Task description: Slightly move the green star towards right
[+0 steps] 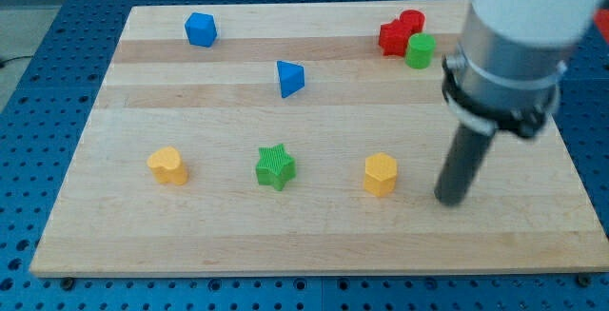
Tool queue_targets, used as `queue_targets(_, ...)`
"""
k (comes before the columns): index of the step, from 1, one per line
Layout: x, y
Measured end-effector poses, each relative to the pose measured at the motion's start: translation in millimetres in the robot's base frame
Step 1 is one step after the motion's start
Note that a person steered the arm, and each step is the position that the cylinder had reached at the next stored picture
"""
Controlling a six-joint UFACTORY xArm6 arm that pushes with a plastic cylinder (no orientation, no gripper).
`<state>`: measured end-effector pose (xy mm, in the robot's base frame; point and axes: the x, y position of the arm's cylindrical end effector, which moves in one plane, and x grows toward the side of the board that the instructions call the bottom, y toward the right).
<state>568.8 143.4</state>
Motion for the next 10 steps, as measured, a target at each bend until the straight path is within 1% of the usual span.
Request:
queue_targets(1, 2, -73)
queue_targets(2, -21, -150)
queue_targets(3, -26, -206)
queue_targets(4, -32, -232)
queue_targets(5, -70, -239)
queue_targets(6, -94, -232)
queue_targets(8, -89, -191)
queue_targets(10, -90, -188)
